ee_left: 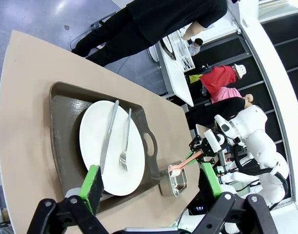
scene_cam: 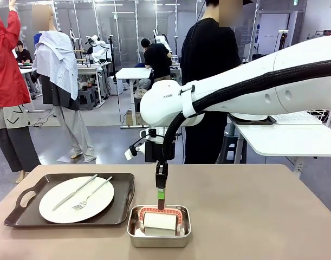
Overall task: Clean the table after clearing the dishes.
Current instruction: When the left (or right) Handle tray is removed, use the left hand (or right hand) to clean the left (or right) side of the table with the Lint Roller.
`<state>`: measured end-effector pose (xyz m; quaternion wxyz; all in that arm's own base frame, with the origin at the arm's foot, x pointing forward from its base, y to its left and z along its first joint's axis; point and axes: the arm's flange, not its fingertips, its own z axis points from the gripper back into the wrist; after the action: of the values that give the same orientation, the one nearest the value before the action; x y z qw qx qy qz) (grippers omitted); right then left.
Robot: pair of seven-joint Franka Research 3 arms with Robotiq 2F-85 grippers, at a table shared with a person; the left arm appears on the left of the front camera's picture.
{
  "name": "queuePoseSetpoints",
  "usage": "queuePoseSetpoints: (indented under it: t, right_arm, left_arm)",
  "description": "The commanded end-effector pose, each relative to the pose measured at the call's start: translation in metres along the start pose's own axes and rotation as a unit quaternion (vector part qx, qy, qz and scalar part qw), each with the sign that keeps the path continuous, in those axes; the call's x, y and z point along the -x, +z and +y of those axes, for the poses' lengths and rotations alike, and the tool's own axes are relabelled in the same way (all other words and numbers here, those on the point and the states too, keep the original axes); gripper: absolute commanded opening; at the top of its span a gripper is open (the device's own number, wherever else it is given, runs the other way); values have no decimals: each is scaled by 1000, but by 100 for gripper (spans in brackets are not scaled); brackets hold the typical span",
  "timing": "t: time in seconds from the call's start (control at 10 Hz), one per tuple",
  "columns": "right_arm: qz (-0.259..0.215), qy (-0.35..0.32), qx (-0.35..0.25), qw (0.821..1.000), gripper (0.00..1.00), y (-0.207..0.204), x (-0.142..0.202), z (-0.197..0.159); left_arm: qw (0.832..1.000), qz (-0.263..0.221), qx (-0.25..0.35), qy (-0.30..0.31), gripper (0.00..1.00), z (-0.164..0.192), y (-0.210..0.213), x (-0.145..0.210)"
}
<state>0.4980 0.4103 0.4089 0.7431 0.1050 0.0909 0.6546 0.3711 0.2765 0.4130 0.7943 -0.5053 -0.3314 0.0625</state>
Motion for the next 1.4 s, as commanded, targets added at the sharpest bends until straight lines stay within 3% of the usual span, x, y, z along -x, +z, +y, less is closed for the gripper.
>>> queuePoseSetpoints:
  t: [0.0,0.3,0.4,0.5,0.7,0.9,1.0,1.1,1.3]
  right_arm:
    - [-24,-78,37,996,8,50,33,32]
    - [-136,-221,58,964,8,104,88,56]
    - [-172,-314,70,931,8,110,111,50]
    - [-226,-417,59,879,8,112,142,43]
    - [-313,-522,24,793,8,102,193,33]
    - [-365,-554,5,748,8,89,223,23]
    - [-398,-503,-3,767,8,89,224,18]
    - [-312,-534,-7,785,8,101,230,7]
    - [-312,-534,-7,785,8,101,230,7]
  left_arm:
    - [1000,1,1,-2,100,0,3,-2]
    - [1000,1,1,-2,100,0,3,-2]
    - [1000,1,1,-2,100,0,3,-2]
    - [1000,1,1,-2,100,0,3,-2]
    - [1000,1,1,-2,100,0,3,-2]
    - [1000,1,1,-2,100,0,3,-2]
    - [1000,1,1,-2,100,0,3,-2]
    - [1000,1,1,-2,100,0,3,-2]
    - [1000,1,1,-2,100,0,3,-2]
